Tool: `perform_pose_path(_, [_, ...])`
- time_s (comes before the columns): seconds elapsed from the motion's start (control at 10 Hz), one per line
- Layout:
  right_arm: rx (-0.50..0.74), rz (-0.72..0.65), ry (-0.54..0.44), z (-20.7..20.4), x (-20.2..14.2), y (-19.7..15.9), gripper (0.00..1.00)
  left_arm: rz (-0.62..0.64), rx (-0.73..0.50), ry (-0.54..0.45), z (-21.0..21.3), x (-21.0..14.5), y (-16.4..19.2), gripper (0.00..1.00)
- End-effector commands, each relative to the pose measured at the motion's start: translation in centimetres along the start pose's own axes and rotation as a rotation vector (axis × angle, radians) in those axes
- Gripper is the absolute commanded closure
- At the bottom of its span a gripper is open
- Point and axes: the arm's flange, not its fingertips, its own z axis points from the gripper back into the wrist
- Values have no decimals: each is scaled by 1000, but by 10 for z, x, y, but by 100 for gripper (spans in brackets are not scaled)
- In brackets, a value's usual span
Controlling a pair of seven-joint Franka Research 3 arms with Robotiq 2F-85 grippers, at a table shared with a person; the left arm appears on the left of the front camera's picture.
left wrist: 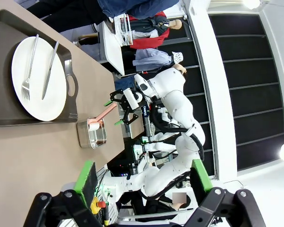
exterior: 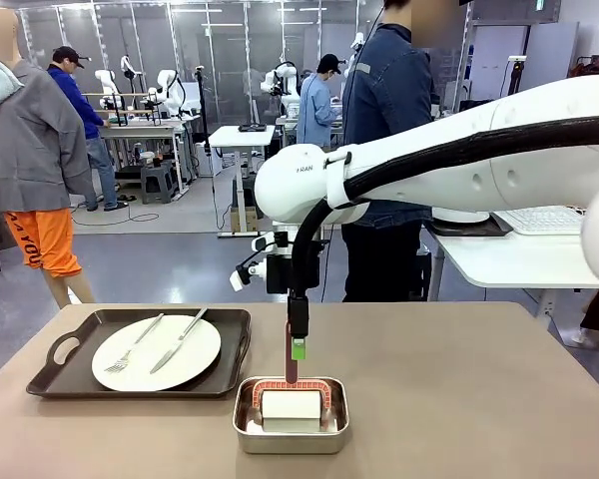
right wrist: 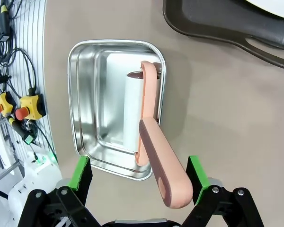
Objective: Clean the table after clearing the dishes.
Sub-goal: When the left (or right) Handle tray is removed, use the left hand (or right hand) to clean the left (or right) side of the table with the Lint Roller.
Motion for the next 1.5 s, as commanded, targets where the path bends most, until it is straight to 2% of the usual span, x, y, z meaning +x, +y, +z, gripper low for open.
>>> perform_pose_path(0.0, [5,-23,38,2,11,-5,0,-1,-7,7,2,-3,-2,0])
perform_pose_path(0.1, [6,-29,36,3,10,-5,0,-1,-7,7,2,-3,-2,0])
perform_pose_path(0.4, [1,-25,31,3,11,-5,88,-1,-7,7,2,-3,-2,0])
perform_pose_path(0.5, [1,-25,28,4,11,-6,100,-1,-7,7,2,-3,-2,0])
perform_pose_path(0.7, [8,-36,-3,5,13,-7,100,-1,-7,7,2,-3,-2,0])
perform_pose_path(0.8, [8,-38,0,6,14,-7,95,-1,-7,7,2,-3,-2,0])
perform_pose_path(0.9, [9,-39,8,7,14,-7,100,-1,-7,7,2,-3,-2,0])
perform_pose_path(1.3, [13,-66,-12,10,11,-2,100,-1,-7,7,2,-3,-2,0])
perform_pose_path(1.4, [-4,-109,-21,17,9,6,100,-1,-7,7,2,-3,-2,0])
